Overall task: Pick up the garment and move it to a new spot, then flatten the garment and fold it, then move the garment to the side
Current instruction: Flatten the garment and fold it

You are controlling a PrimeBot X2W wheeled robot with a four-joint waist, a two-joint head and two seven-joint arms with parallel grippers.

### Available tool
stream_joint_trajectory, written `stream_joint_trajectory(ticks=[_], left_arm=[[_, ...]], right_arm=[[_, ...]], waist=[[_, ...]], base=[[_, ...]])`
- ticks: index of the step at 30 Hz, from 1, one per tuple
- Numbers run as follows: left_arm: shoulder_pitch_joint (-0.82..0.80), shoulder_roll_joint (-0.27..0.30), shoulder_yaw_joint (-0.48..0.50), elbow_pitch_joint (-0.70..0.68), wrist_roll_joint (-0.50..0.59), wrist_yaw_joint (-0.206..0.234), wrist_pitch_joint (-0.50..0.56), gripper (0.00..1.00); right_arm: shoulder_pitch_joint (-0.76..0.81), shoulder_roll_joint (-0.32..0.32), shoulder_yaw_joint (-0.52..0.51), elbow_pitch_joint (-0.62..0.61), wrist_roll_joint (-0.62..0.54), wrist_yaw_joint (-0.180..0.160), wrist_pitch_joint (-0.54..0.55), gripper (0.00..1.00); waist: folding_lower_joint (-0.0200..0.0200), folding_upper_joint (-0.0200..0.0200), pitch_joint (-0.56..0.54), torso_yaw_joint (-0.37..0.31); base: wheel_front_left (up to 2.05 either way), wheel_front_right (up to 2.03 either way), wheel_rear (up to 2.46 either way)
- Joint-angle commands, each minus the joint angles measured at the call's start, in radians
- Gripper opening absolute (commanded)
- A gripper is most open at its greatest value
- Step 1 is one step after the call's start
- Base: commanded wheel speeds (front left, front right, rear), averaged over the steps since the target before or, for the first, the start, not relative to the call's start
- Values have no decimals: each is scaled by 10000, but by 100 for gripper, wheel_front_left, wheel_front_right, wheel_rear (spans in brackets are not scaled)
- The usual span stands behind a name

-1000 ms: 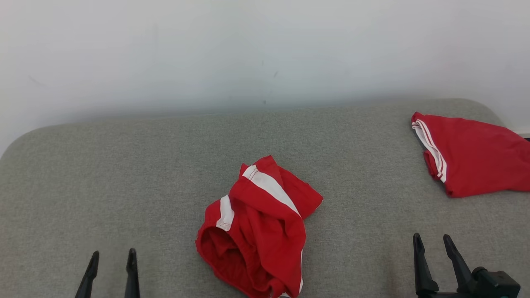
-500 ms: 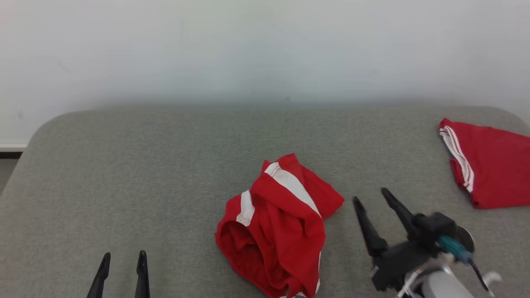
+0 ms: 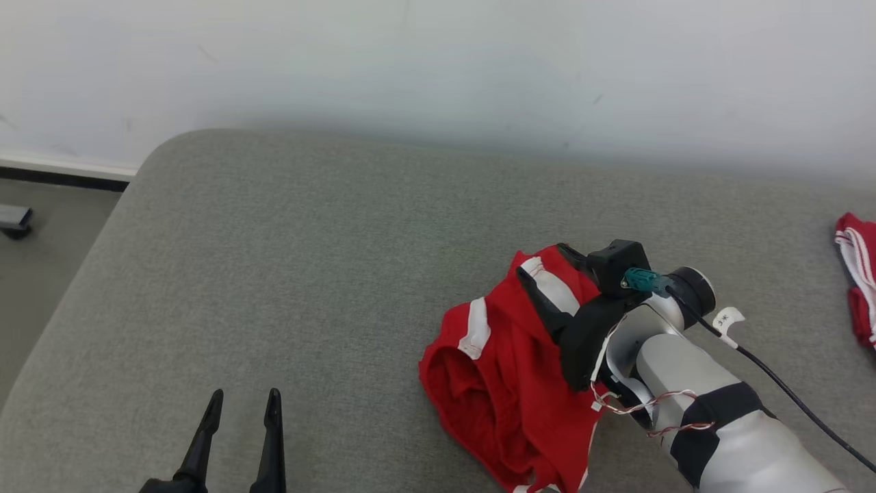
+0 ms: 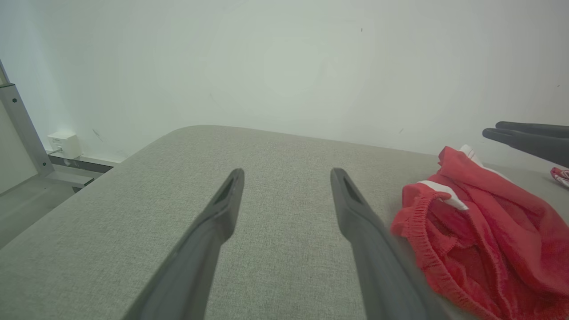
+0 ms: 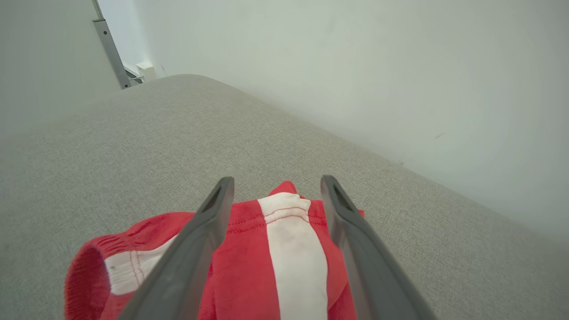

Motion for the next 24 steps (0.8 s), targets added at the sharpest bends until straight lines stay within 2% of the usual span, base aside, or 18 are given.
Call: stream_joint_trajectory(ticks=[1,6,7,8,9,11,17,24], left_arm=[[-169,-50,-23,57,139,-60,-28,100],[-224,-167,-18,160,139,-137,-28,100],[-210,-183,18,160,139,-155,-28,100],[-198,-196,61,155,139,-166,-28,100],[-183,-212,92,166,147,-181,-28,100],[-162,-233,150,190,181,-208,-28,100],[-22,-259,317,143,211,-247,-28,100],[338,-277,411,104,159,-225,-28,100]], right_arm=[[-267,20,167,535,224,-1,42,100],[-854,80,792,1925,657,-1,170,100],[-904,117,899,2113,789,-1,202,74],[-1000,108,977,2315,874,-1,235,34],[-1067,76,1064,2516,962,-1,303,0],[-1154,102,1187,2760,1184,-1,245,0],[-1283,-72,1084,2976,1778,-1,-1064,0],[-598,-836,57,2198,2372,-1,-1675,0]], waist=[[-1,0,371,645],[-1,0,487,1029],[-1,0,500,1054],[-1,0,511,1068],[-1,0,519,1073],[-1,0,525,1055],[-1,0,317,616],[-1,0,27,-377]], base=[[0,0,0],[0,0,0],[0,0,0],[0,0,0],[0,0,0],[0,0,0],[0,0,0],[0,0,0]])
